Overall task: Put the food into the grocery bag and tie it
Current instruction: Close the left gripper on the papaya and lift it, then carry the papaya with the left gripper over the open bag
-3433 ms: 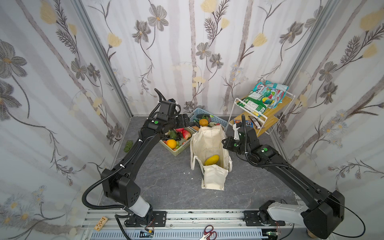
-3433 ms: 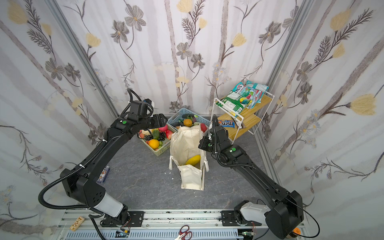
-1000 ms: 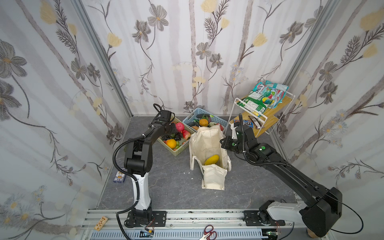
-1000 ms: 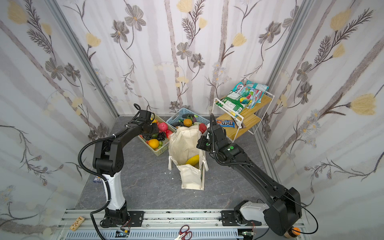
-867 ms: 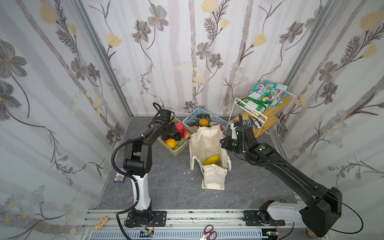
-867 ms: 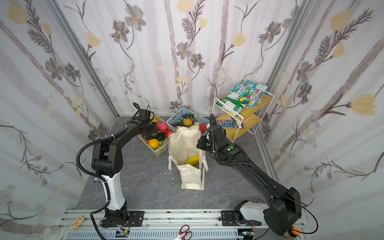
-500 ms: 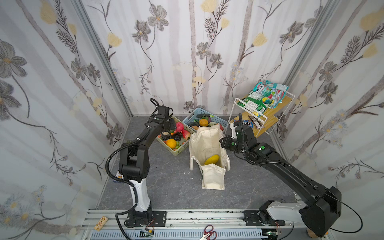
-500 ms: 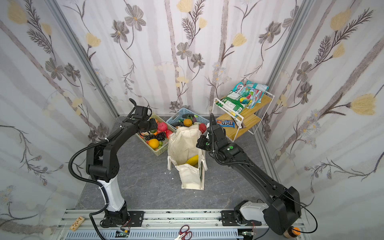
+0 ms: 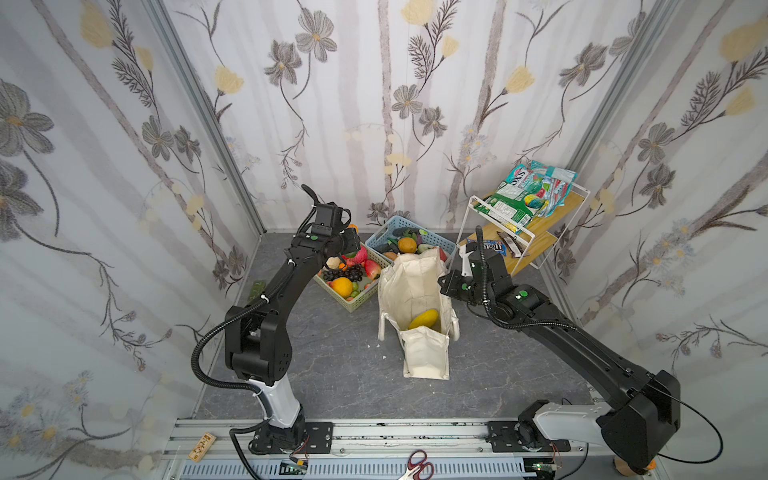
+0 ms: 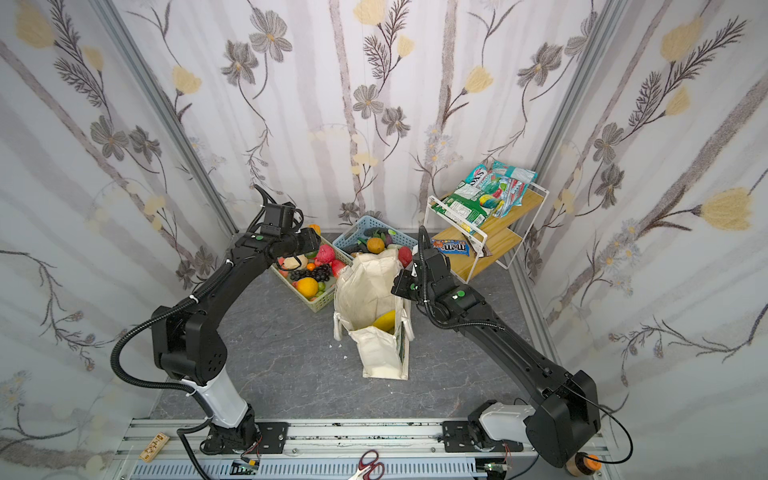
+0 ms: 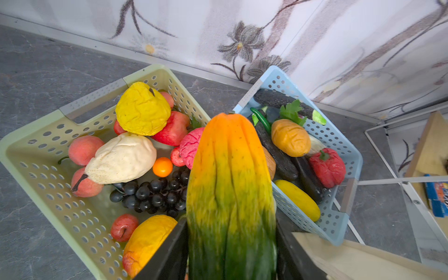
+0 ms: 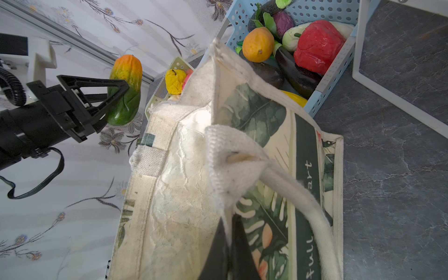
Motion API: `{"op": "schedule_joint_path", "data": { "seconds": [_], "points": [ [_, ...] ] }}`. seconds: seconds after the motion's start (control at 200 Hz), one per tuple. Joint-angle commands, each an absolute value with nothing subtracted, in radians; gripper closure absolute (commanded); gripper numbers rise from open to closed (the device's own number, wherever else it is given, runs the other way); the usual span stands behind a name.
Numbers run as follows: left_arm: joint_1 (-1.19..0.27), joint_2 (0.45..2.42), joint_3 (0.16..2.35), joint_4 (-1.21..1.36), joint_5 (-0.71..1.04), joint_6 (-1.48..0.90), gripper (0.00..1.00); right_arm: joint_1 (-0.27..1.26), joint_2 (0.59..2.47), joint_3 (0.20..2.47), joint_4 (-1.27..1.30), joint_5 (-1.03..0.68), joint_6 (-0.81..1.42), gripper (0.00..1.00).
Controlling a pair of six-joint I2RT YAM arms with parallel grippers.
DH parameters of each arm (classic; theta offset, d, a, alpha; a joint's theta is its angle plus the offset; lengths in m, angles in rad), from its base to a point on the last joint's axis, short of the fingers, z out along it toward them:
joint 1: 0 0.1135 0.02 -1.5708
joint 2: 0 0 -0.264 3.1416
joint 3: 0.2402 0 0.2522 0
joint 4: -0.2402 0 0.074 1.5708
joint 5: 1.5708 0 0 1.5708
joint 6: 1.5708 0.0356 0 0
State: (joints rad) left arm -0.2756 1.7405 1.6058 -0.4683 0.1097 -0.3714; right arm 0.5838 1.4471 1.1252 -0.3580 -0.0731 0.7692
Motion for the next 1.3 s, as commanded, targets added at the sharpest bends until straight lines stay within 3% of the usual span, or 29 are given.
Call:
{"op": "schedule_joint_path", "data": {
  "seconds": [0.0,0.719,1.294],
  "points": [
    [-0.297,1.698,1.596,-0.463,0.126,-0.389,0.46,0.586,1.456,1.133,-0.332,-0.083,0.774,0.97],
    [-0.505,1.465,1.534,-0.451,0.150,-0.439,0.46,0.594,1.476,1.144,-0.340,-0.090,0.770,0.97],
    [-0.669,1.441,1.460,-0.487,0.218,-0.454,0.46,0.594,1.500,1.179,-0.357,-0.094,0.761,0.97]
  ]
}}
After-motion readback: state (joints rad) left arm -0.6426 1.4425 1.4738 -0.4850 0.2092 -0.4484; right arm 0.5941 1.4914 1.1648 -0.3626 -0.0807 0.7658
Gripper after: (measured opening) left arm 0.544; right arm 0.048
